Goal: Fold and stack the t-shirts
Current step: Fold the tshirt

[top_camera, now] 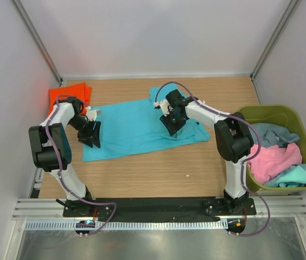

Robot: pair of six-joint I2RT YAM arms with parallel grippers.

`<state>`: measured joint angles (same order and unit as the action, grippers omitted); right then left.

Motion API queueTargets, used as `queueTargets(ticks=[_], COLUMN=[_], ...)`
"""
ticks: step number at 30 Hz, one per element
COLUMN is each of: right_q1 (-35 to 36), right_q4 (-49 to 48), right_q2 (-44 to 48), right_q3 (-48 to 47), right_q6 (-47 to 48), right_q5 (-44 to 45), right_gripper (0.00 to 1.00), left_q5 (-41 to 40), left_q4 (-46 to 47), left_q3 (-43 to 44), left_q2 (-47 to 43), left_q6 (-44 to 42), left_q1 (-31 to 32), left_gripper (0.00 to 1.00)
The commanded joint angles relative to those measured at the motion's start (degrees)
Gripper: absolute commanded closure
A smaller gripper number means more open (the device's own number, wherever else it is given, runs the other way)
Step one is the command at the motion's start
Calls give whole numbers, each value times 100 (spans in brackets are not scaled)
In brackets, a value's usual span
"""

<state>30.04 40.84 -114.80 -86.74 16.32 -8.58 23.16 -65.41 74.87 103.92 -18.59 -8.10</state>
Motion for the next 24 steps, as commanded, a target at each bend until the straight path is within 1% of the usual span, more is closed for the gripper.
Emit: queueTargets(ticks=[1, 4, 6, 7, 9, 10, 12, 13, 20, 24], right_q1=[28, 28, 28, 28, 28, 19, 28, 19, 37, 37], right_q4=[-32, -15, -15, -6, -23, -32, -23, -6, -41, -129], right_q2=[-103, -174, -183, -183, -139, -121, -69, -51, -103, -454], right_q3=[-291, -405, -414, -405, -405, -414, -449, -493, -1107, -1669], right_q6=[-14, -32, -23, -15, -23, -6, 29, 56, 477, 653], right_q5=[-126, -161, -179, -179, -171, -170, -109, -74, 268, 471], right_gripper=[57, 57, 61, 68, 73, 81, 90, 99, 99, 99], left_q5=[57, 49, 66, 75, 92, 92, 110, 110, 180, 189], left_q4=[-7, 2, 11, 10, 28, 28, 19, 28, 72, 54], left_q3=[89, 80, 89, 115, 124, 142, 142, 142, 133, 151], left_q2=[-38, -30, -21, -12, 14, 14, 41, 49, 102, 102], left_q6=[-22, -13, 4, 13, 31, 40, 40, 40, 48, 66], left_q1=[10, 10, 19, 10, 10, 10, 10, 10, 19, 10], left_gripper=[51, 51, 51, 51, 51, 51, 51, 52, 52, 52])
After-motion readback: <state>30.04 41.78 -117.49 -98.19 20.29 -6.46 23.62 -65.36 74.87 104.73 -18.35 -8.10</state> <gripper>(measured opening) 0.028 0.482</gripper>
